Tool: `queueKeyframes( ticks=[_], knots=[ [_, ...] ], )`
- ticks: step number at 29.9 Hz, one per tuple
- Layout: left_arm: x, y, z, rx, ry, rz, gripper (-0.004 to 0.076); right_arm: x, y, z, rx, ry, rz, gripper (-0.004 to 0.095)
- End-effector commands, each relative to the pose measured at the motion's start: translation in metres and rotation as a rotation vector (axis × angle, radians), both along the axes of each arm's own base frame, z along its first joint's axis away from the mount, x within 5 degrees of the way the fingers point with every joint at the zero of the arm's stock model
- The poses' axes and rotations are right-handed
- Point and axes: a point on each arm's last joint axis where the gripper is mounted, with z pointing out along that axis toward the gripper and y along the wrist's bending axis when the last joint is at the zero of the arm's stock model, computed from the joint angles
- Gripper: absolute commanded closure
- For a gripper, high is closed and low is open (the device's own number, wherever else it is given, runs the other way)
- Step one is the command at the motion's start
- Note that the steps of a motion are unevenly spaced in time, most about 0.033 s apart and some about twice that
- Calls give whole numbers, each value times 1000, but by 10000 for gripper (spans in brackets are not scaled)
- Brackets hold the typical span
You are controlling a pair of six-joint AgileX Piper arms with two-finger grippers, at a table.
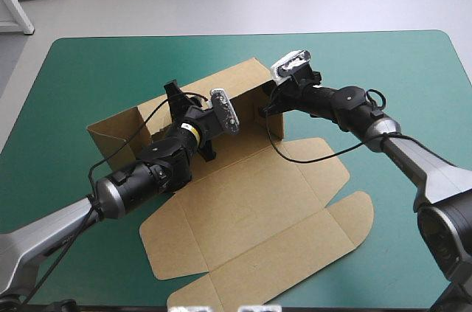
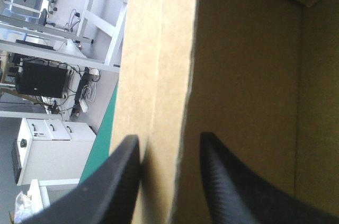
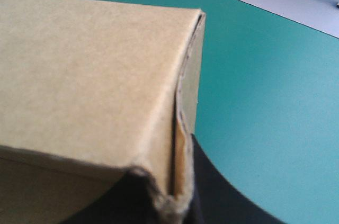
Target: Fold the box
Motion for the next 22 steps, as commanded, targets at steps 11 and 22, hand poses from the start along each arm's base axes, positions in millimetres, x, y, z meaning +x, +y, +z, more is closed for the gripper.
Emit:
queueKeyframes(
  ticks=[11, 22],
  knots=[
    [-25, -4, 35, -180, -52, 6, 278, -9, 4, 24, 67, -11, 31, 907],
    [-84, -17, 65, -324, -22, 74, 344, -7, 1, 26, 55, 33, -23, 907]
  ],
)
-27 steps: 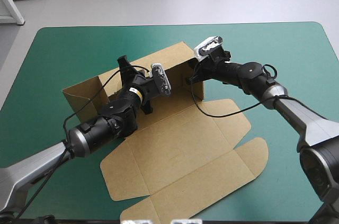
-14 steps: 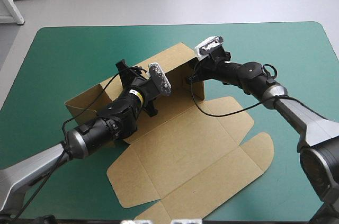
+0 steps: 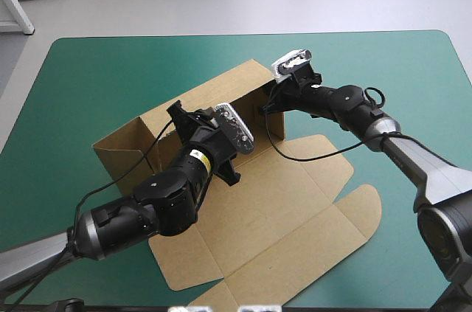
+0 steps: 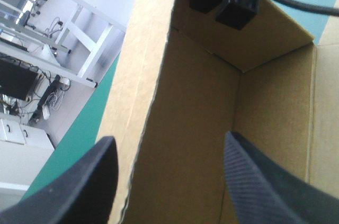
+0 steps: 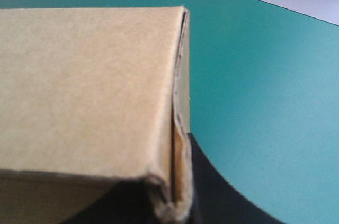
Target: Fold the box
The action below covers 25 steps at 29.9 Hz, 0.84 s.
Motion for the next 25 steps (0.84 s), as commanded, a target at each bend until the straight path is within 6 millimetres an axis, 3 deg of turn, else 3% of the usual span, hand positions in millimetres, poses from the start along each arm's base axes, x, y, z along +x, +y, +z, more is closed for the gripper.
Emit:
queueKeyframes(
  ticks=[1, 5, 6, 10, 16, 25],
  knots=[
    [-14, 11, 32, -91, -19, 88, 395, -7, 0, 24, 18, -8, 9, 907],
    [-21, 12, 48, -131, 101, 90, 707, -5, -2, 33, -10, 26, -20, 907],
    [-23, 11, 53, -145, 125, 75, 727, -6, -2, 35, -12, 47, -22, 907],
    [-29, 11, 80, -237, 182, 49, 732, -8, -3, 44, -9, 127, -43, 907],
    [-26, 32, 119, -310, 175, 139, 732, -12, -14, 61, -26, 184, -118, 907],
    [19, 91, 149, -405, 132, 288, 732, -22, -30, 98, -69, 321, -148, 907]
  ],
)
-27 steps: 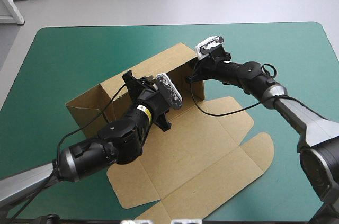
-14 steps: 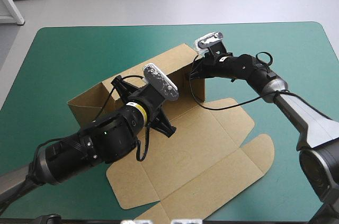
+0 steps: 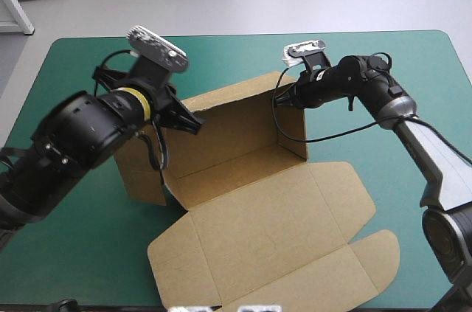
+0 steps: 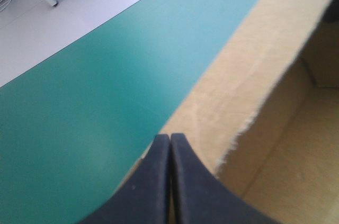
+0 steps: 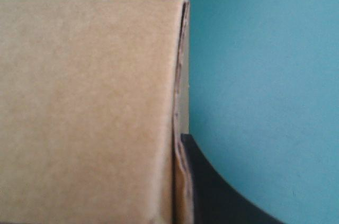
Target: Fold the box
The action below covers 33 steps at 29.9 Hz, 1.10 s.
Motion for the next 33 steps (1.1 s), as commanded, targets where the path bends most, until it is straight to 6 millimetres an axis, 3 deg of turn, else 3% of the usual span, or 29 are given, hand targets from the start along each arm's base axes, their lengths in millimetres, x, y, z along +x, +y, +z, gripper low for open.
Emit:
queueKeyframes(
  ticks=[1, 8, 12, 16, 26, 30, 33],
  knots=[
    [15, 36, 26, -86, -102, 67, 732, -15, -9, 50, 37, -55, -36, 907],
    [49, 86, 20, -213, -34, 137, 732, -31, -14, 74, -21, 53, -19, 908],
    [61, 100, 15, -258, 3, 127, 732, -34, -16, 75, -36, 89, -24, 908],
    [71, 101, 9, -270, 21, 116, 732, -19, -12, 60, -45, 110, -33, 908],
    [76, 99, 5, -269, 36, 108, 732, 30, 4, -1, -60, 148, -56, 906],
    [76, 99, 5, -269, 36, 108, 732, 38, 7, 0, -40, 66, -51, 878],
    [76, 99, 5, -269, 36, 108, 732, 40, 7, 7, -26, 16, -50, 751]
  ],
)
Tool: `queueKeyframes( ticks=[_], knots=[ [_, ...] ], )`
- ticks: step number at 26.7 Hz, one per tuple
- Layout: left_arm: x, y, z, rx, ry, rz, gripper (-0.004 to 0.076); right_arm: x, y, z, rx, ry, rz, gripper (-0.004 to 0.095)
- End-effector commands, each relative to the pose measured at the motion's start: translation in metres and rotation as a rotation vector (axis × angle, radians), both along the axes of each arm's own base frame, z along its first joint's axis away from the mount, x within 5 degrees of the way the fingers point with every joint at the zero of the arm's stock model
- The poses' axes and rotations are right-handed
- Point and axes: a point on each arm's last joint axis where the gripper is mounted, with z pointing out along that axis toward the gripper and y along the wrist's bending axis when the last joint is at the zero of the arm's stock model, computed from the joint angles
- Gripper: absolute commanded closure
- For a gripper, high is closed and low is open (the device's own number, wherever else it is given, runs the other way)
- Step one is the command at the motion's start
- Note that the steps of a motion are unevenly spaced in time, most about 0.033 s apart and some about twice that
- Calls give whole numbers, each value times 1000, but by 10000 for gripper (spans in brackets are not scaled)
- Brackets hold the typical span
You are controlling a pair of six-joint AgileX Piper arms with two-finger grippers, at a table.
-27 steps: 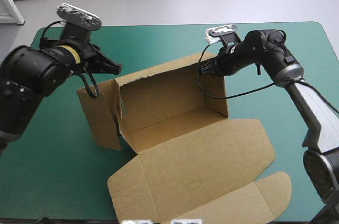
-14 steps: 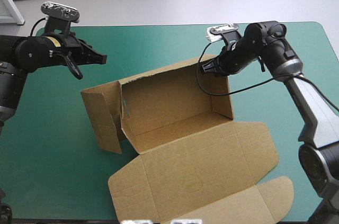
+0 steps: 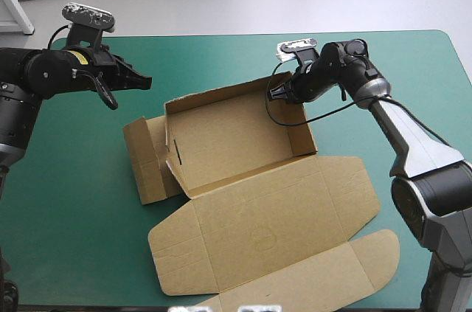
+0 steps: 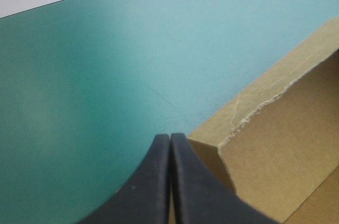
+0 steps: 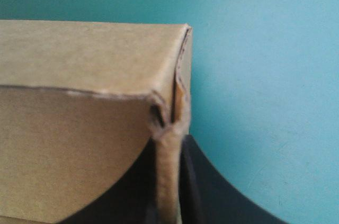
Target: Fold the box
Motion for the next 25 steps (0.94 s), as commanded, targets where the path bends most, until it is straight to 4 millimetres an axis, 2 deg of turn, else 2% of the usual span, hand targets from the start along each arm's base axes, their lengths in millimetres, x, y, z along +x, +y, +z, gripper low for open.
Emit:
queueKeyframes(
  ticks=[1, 5, 6, 8, 11, 15, 20, 25],
  knots=[
    [-9, 1, 23, -38, -117, 1, 732, -5, -3, 36, 54, -121, 3, 700],
    [-9, 1, 23, -38, -117, 1, 732, -4, -3, 49, 67, -159, -4, 395],
    [-9, 1, 23, -38, -117, 1, 732, -3, -3, 53, 71, -170, -12, 338],
    [-9, 1, 22, -37, -113, 0, 732, -3, -3, 61, 77, -190, -18, 287],
    [-10, 1, 22, -36, -111, 0, 732, -6, -6, 75, 58, -208, -13, 287],
    [-9, 1, 22, -36, -109, 0, 732, -15, -11, 84, -5, -148, 2, 287],
    [-2, 0, 16, -34, -88, -1, 732, -21, -14, 79, -48, -63, 17, 287],
    [3, -1, 10, -22, -60, -3, 732, -23, -6, 75, -67, -59, 29, 301]
  ],
)
